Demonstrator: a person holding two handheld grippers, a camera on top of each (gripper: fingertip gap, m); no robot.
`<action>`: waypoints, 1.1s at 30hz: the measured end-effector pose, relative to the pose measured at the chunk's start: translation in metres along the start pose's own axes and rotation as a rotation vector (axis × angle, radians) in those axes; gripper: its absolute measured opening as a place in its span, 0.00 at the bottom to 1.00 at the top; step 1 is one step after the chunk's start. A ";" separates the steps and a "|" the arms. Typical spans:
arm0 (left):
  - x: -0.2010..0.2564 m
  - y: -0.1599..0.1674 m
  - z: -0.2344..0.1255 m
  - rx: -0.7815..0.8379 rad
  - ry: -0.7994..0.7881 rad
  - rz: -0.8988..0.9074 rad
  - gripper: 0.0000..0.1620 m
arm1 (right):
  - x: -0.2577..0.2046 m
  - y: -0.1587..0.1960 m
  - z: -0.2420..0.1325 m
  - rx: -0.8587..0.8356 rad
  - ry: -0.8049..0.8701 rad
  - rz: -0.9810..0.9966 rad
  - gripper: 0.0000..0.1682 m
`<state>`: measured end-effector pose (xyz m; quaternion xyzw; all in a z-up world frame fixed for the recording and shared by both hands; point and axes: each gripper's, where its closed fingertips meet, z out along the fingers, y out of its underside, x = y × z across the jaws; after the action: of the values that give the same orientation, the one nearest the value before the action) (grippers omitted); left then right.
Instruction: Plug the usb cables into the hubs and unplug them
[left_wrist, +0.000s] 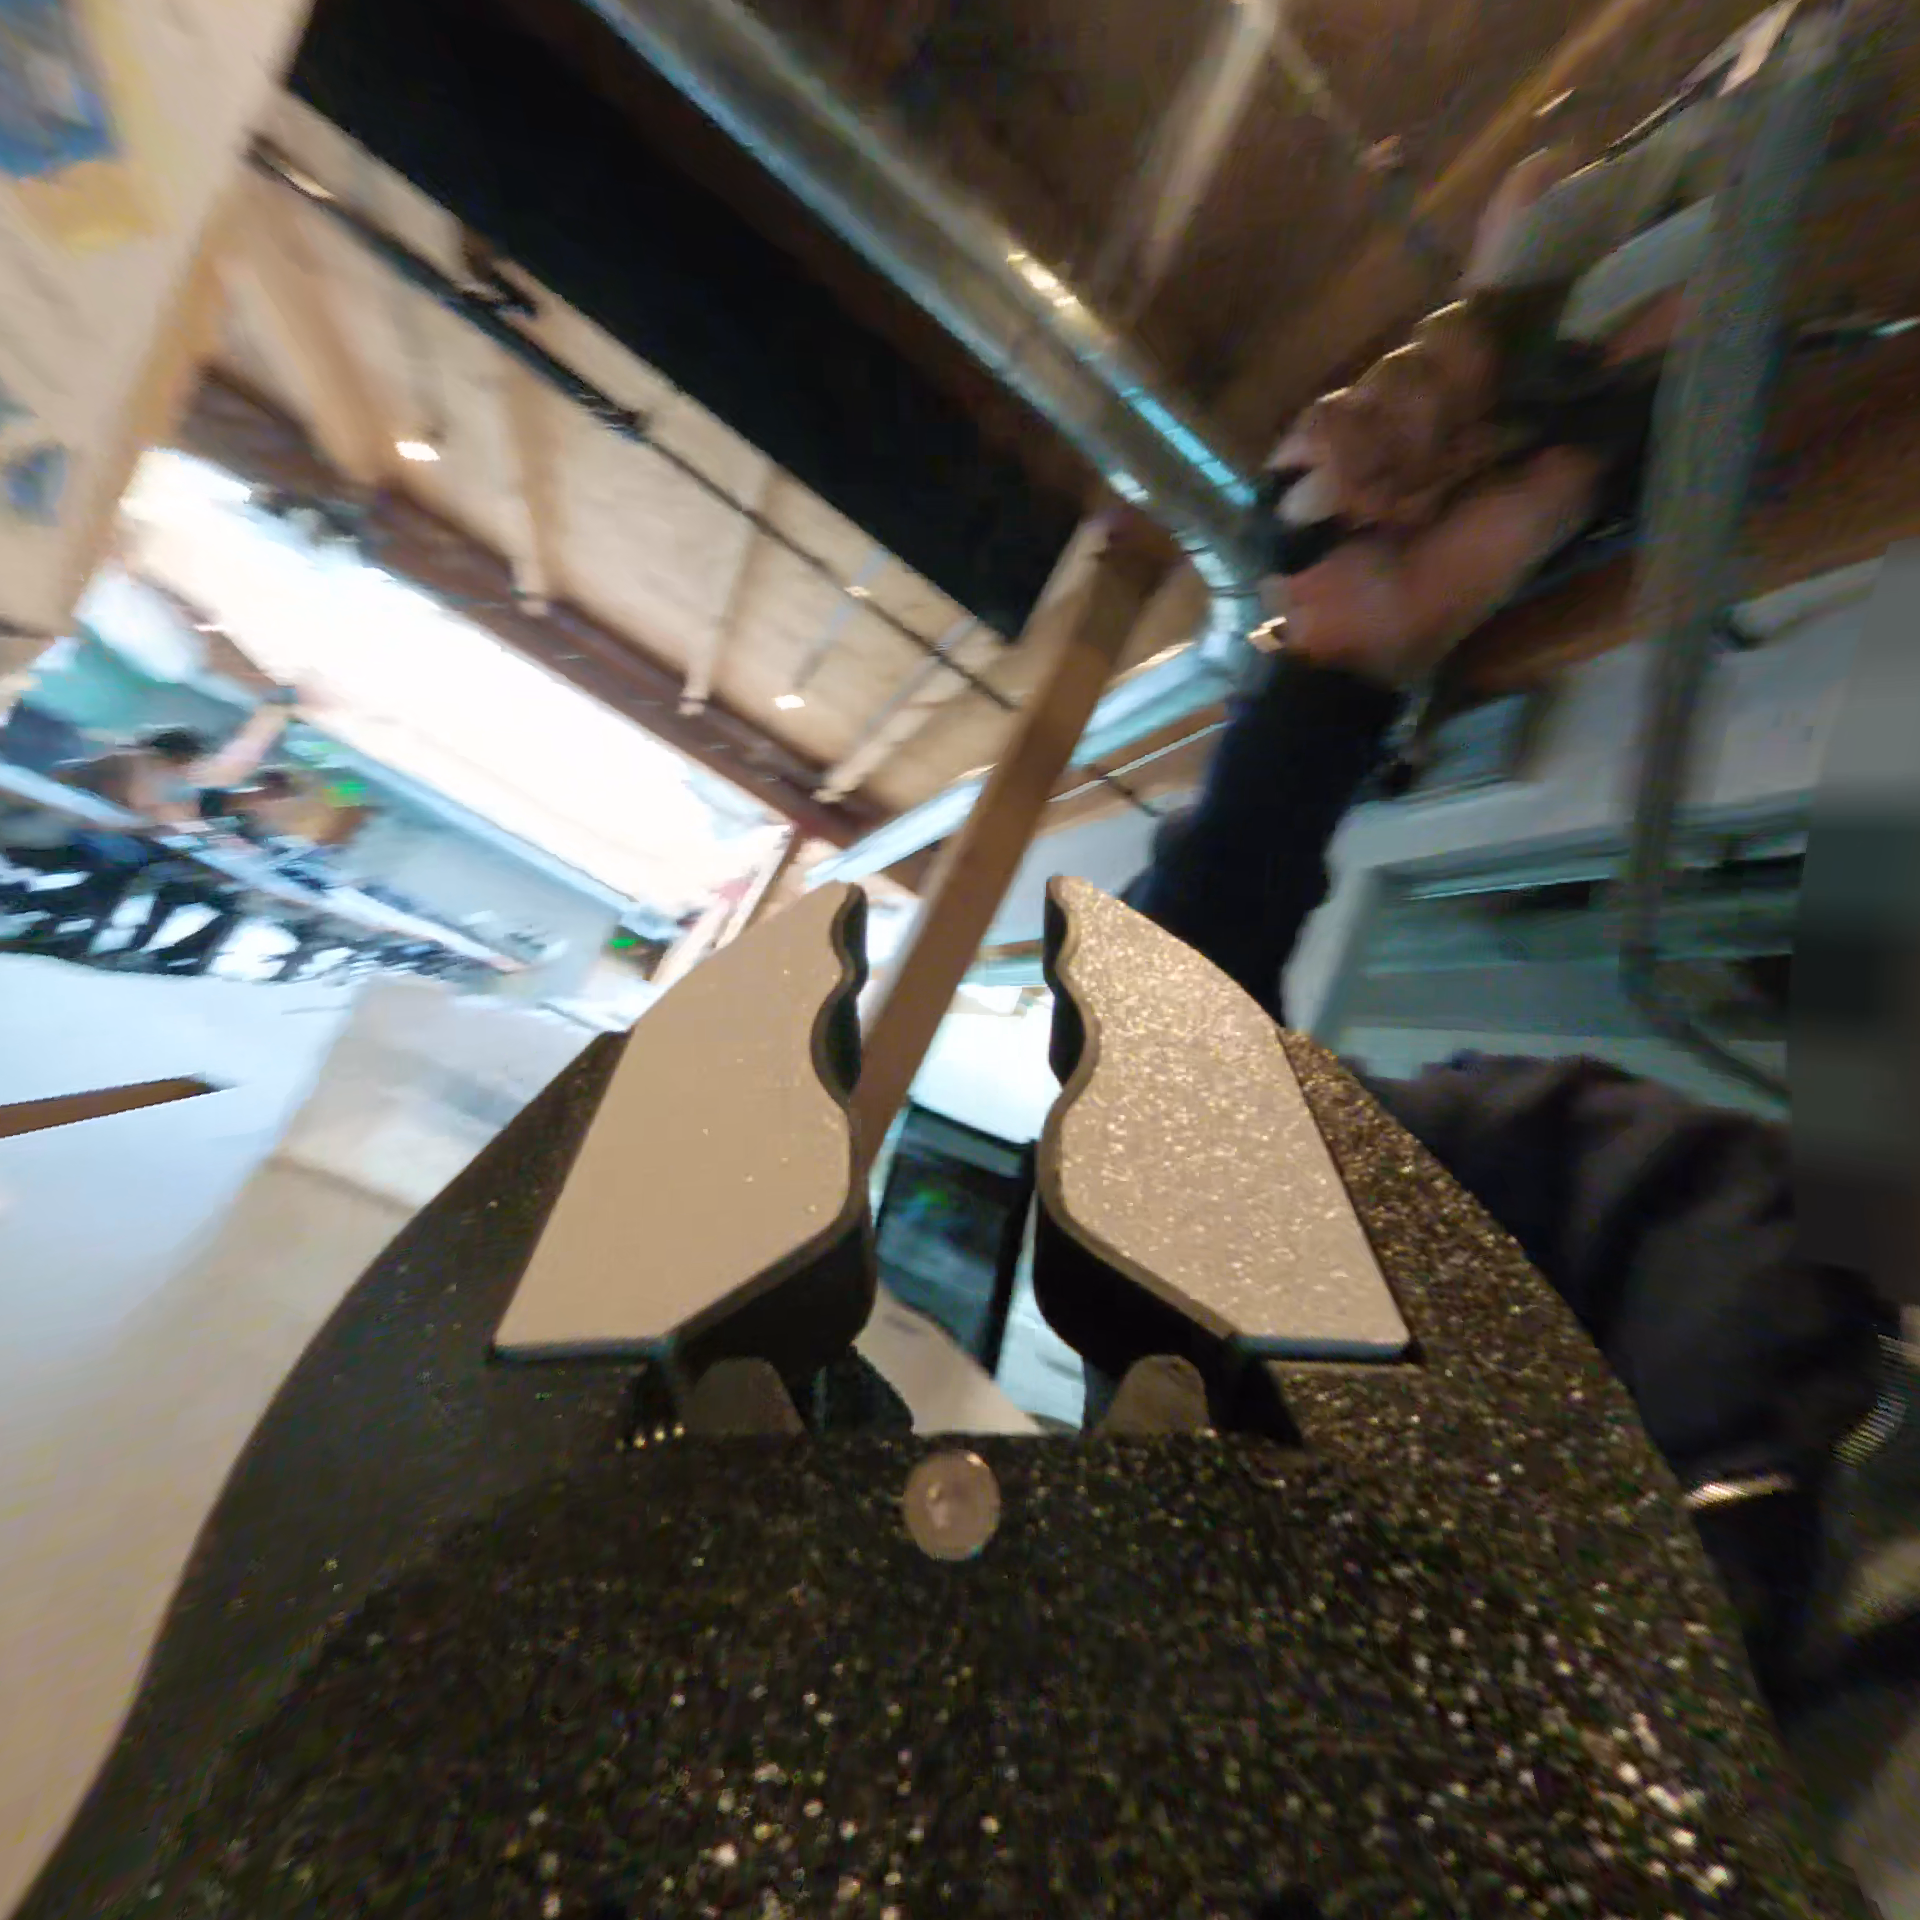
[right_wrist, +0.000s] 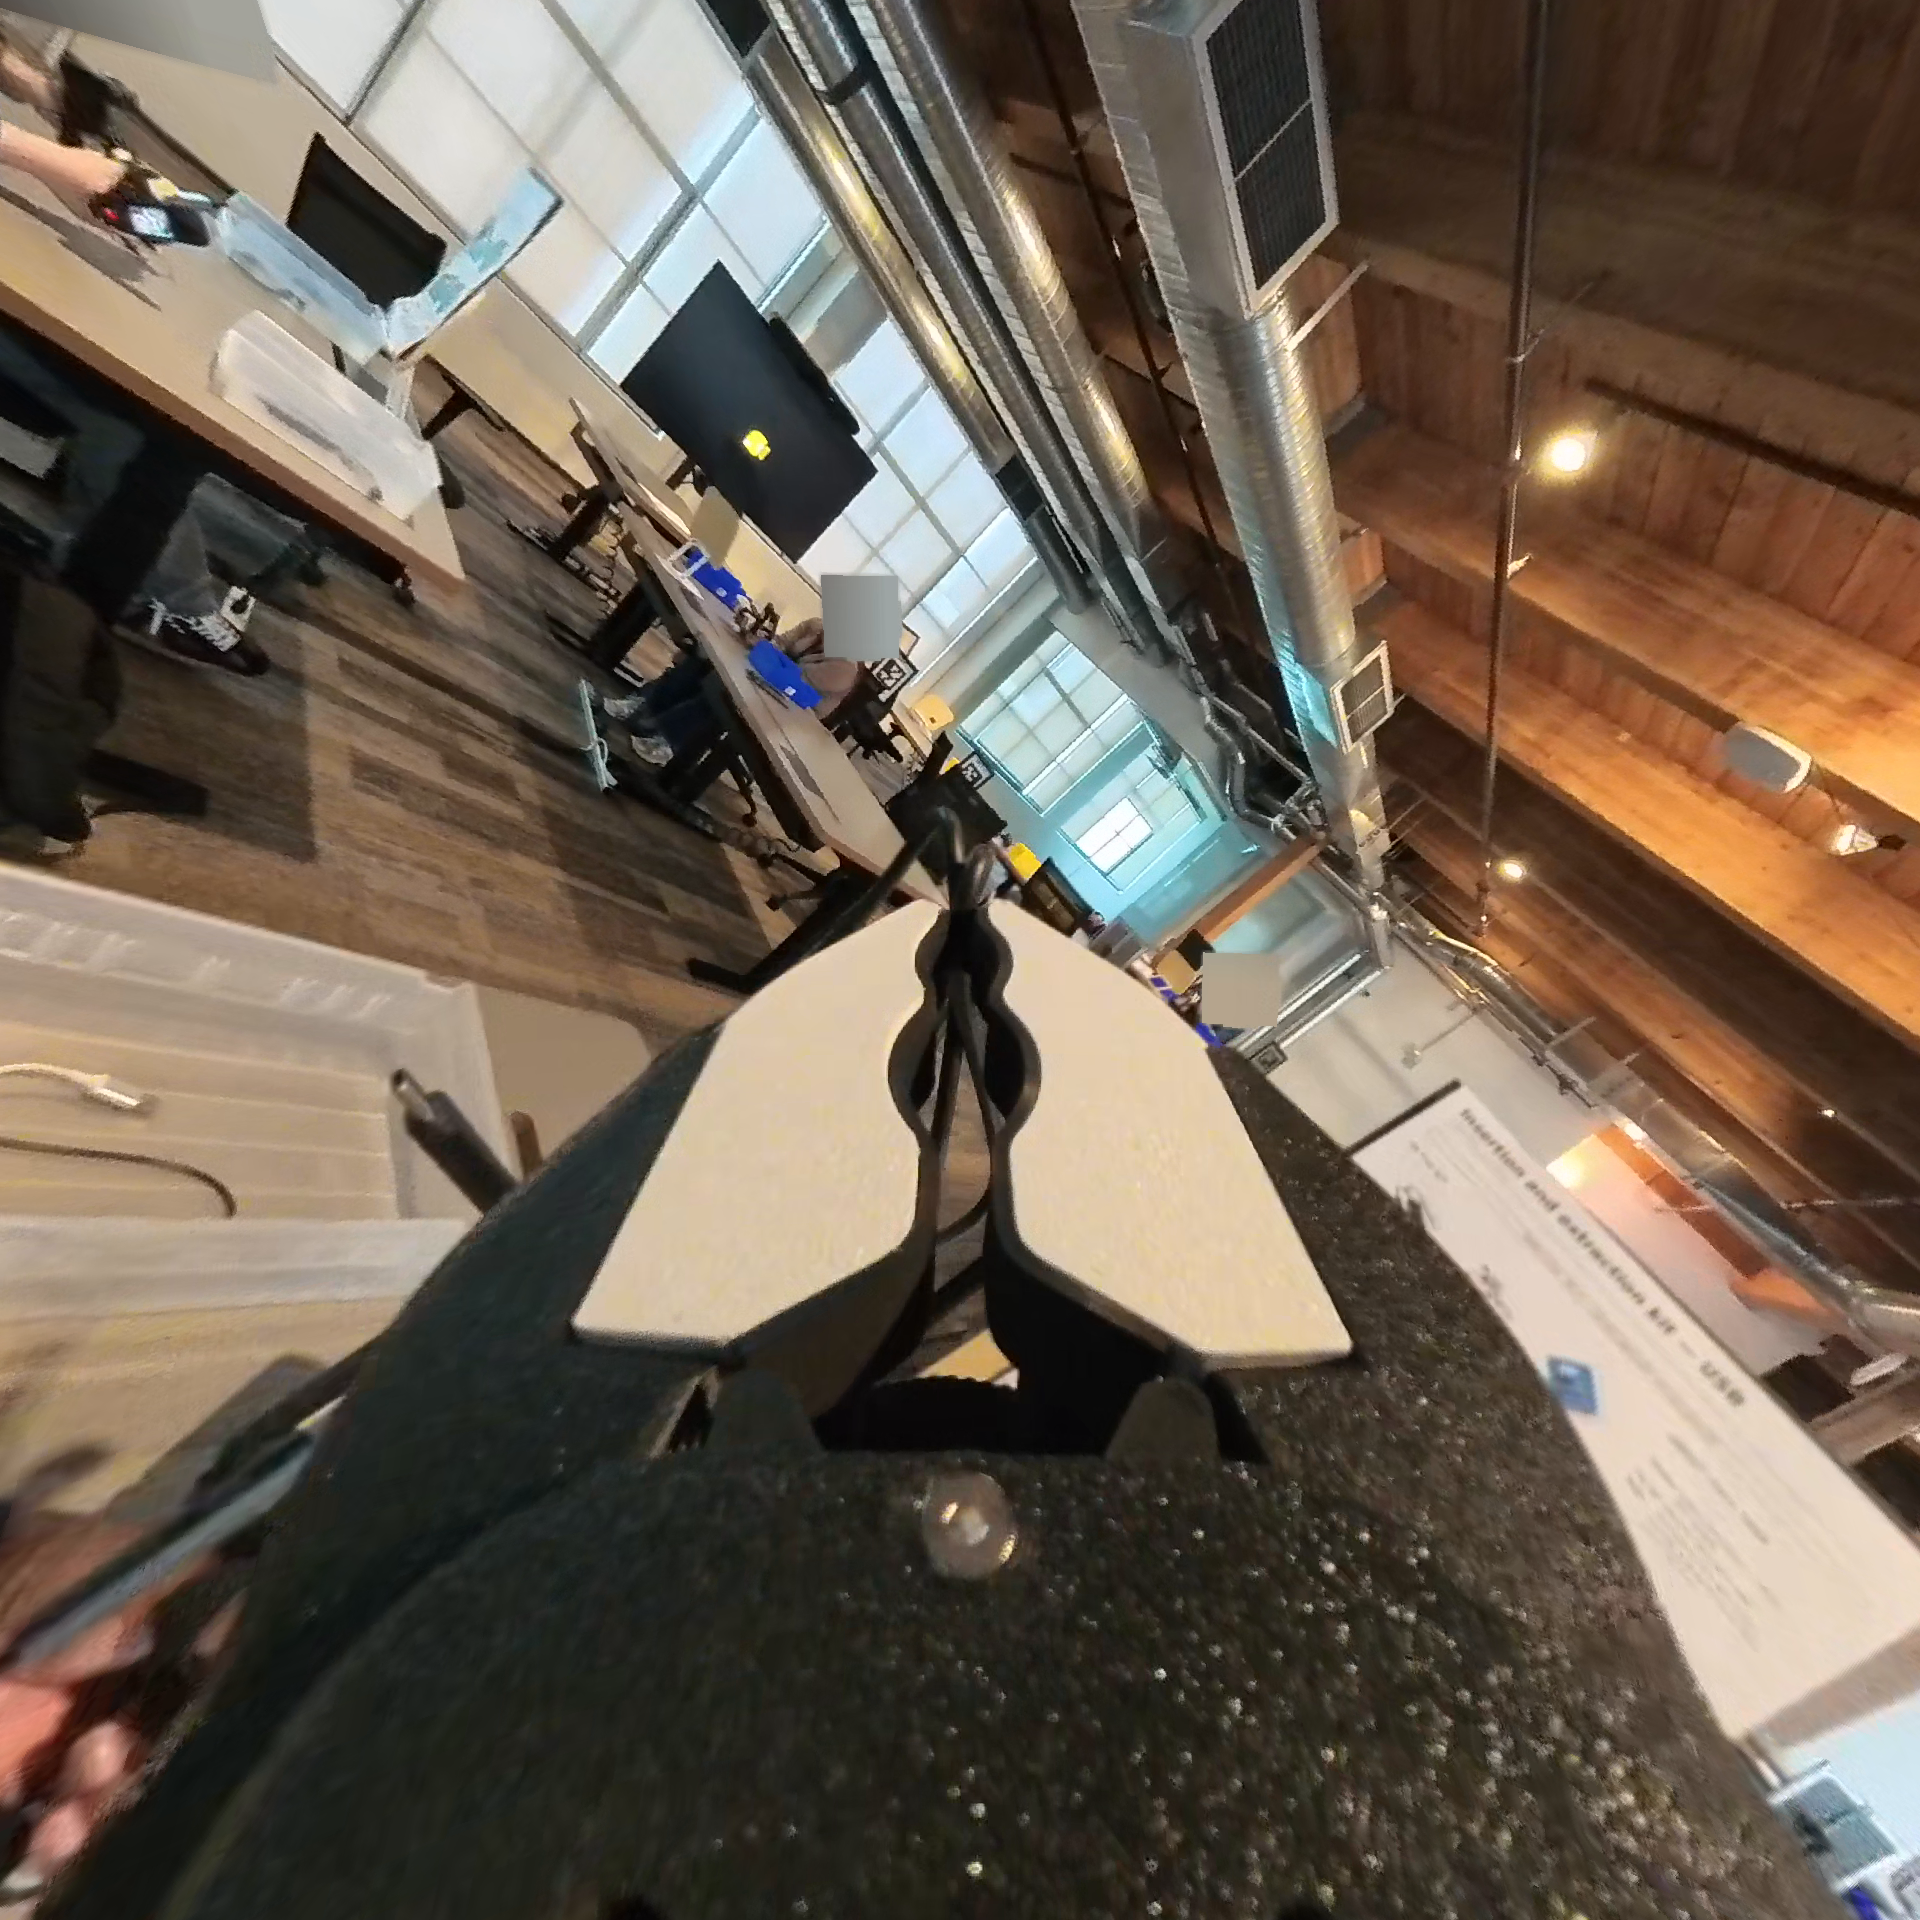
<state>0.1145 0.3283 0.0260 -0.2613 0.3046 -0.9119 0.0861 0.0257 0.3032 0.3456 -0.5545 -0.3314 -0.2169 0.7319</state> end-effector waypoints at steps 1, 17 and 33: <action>0.007 0.004 0.005 0.000 0.049 -0.014 0.19 | -0.003 0.004 -0.008 0.002 0.000 0.008 0.02; 0.042 0.071 0.075 0.004 0.269 0.073 0.32 | -0.004 0.051 -0.091 0.009 0.049 0.155 0.01; 0.000 0.074 0.063 -0.079 -0.118 0.389 0.05 | -0.028 0.195 -0.183 -0.131 0.159 0.237 0.02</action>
<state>0.1471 0.2370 0.0242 -0.2536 0.3792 -0.8486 0.2679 0.1850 0.1839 0.1647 -0.6172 -0.1899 -0.1932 0.7387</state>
